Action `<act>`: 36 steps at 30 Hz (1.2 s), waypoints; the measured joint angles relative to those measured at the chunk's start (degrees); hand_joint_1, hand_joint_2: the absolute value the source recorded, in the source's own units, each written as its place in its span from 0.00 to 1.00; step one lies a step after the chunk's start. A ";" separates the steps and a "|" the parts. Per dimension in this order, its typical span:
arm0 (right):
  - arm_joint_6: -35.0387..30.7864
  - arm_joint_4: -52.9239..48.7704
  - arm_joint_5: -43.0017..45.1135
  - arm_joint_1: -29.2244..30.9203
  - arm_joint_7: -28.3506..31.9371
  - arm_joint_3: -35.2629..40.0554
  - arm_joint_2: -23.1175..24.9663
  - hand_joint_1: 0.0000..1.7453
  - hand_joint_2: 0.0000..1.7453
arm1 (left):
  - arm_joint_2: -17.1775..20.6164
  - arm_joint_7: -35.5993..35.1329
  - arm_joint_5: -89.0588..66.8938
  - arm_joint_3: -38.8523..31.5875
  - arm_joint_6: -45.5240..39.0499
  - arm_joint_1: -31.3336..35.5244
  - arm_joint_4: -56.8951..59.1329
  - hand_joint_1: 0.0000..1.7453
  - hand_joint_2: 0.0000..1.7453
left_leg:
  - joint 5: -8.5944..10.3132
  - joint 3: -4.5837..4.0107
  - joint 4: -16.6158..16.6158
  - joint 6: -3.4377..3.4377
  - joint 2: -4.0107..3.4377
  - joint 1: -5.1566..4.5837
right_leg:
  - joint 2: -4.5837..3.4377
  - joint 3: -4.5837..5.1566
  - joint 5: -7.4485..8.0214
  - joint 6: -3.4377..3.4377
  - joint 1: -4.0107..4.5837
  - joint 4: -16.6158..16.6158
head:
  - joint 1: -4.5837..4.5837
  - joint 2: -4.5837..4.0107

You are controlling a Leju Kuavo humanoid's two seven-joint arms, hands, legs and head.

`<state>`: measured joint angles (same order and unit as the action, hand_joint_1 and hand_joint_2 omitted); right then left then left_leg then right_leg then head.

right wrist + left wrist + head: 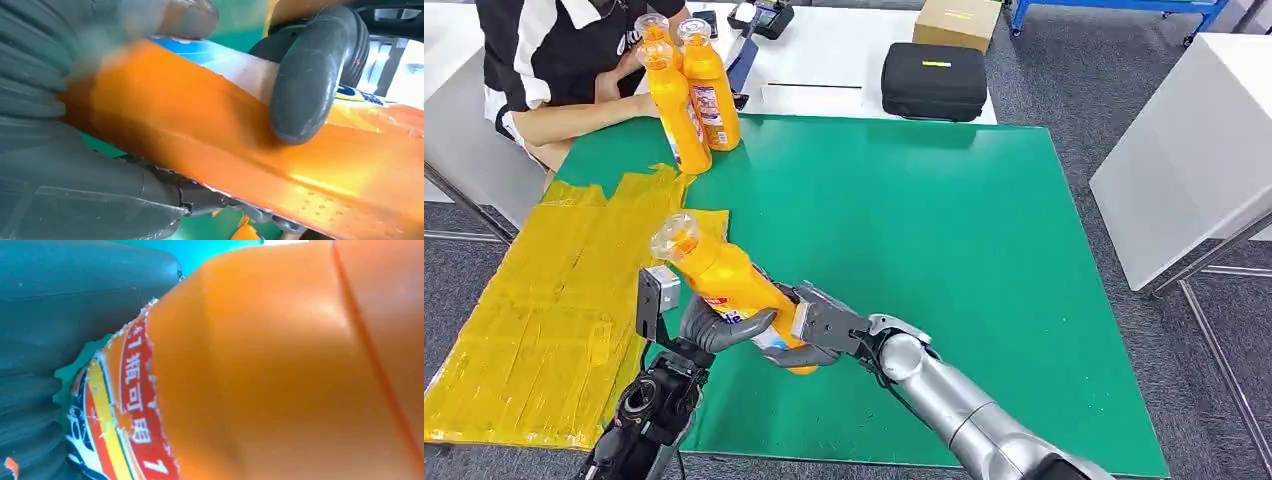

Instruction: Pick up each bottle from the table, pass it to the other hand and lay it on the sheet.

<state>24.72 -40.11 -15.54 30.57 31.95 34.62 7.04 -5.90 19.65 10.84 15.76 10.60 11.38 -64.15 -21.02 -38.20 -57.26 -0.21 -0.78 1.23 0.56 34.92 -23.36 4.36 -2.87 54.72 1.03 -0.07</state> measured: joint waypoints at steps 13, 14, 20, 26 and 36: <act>-1.14 -12.43 5.77 -5.34 2.78 -2.60 -2.01 0.00 1.00 | 0.09 5.38 -14.56 2.93 -6.01 2.02 -4.83 1.00 1.00 | 0.00 -0.05 0.00 0.00 0.07 -0.01 | 0.04 -0.02 0.00 0.00 0.00 0.00 | -0.02 0.00; -1.11 -13.40 5.79 -5.66 2.75 -2.89 -2.16 0.00 1.00 | 0.09 5.38 -14.71 3.19 -6.01 2.20 -5.20 1.00 1.00 | 0.00 -0.05 0.00 0.00 0.07 -0.01 | 0.04 -0.02 0.00 0.00 0.00 0.00 | -0.02 0.00; -1.22 -17.87 5.97 -7.11 2.60 -3.83 -2.97 0.00 1.00 | 0.09 6.73 -18.28 4.17 -8.25 2.76 -6.88 1.00 1.00 | 0.01 -0.05 0.00 -0.01 0.07 0.00 | 0.05 -0.02 0.01 0.01 0.00 0.00 | -0.02 0.00; -1.75 -29.71 6.91 -10.98 0.22 -6.36 -5.49 0.00 1.00 | 0.50 6.71 -38.77 4.63 -22.46 4.01 -11.50 1.00 1.00 | 0.01 -0.10 -0.01 -0.01 0.14 -0.02 | 0.10 -0.01 0.00 0.01 -0.01 0.00 | -0.04 0.00; -2.91 -50.32 8.37 -17.28 2.75 -6.67 -9.90 0.00 1.00 | 6.84 -4.37 -75.61 0.70 -34.95 15.12 -5.33 1.00 1.00 | 0.08 -0.01 -0.01 0.00 0.04 0.03 | 0.17 0.06 0.05 -0.02 0.00 0.02 | 0.37 0.00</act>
<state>21.81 -90.43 -7.17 13.29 34.71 27.95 -2.87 0.94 15.28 -64.77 16.46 -24.35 26.50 -69.48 -20.93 -38.21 -57.27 -0.22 -0.75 1.25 0.73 34.99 -23.31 4.34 -2.87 54.74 1.40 -0.07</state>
